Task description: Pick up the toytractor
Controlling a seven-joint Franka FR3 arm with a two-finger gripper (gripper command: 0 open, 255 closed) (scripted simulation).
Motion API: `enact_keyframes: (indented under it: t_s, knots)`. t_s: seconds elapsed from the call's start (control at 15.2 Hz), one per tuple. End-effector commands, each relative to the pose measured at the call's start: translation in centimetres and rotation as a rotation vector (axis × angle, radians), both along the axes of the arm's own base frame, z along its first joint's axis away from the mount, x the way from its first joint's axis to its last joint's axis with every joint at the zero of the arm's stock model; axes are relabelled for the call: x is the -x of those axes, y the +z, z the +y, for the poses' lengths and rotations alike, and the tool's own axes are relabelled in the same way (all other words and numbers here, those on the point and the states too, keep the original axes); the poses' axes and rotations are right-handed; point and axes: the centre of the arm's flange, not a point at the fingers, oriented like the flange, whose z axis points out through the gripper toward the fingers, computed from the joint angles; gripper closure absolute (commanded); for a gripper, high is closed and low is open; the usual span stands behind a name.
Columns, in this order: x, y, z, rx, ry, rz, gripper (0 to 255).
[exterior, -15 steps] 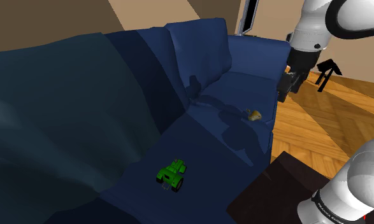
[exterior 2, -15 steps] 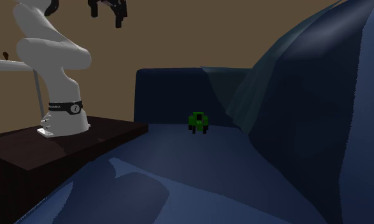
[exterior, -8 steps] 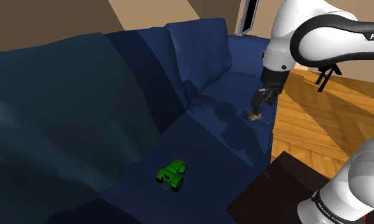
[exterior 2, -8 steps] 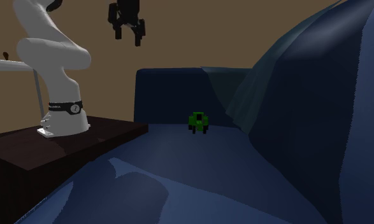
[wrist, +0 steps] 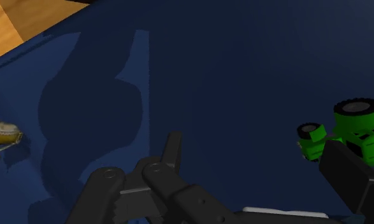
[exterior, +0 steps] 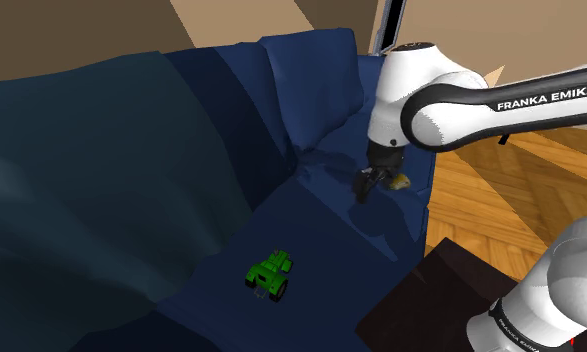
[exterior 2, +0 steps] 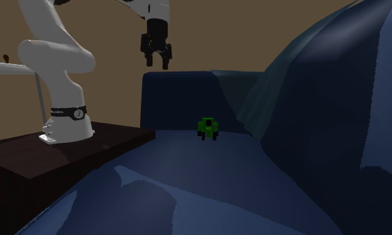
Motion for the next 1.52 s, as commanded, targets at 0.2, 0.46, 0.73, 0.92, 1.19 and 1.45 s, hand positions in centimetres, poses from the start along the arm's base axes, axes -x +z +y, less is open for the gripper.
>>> enact_keyframes:
  t_s: [0.2,0.46,0.73,0.92,1.19,1.45]
  knots:
    - [-3.0,-4.3,3.7,-0.009,-0.006,-0.014,0]
    - [-5.4,-7.7,6.7,-0.015,-0.010,-0.024,0]
    - [-7.8,-11.1,9.8,-0.021,-0.014,-0.033,0]
    - [-9.7,-13.6,12.0,-0.025,-0.018,-0.040,0]
    - [-12.2,-16.9,15.1,-0.032,-0.022,-0.050,0]
    - [-14.8,-20.0,18.1,-0.037,-0.026,-0.059,0]
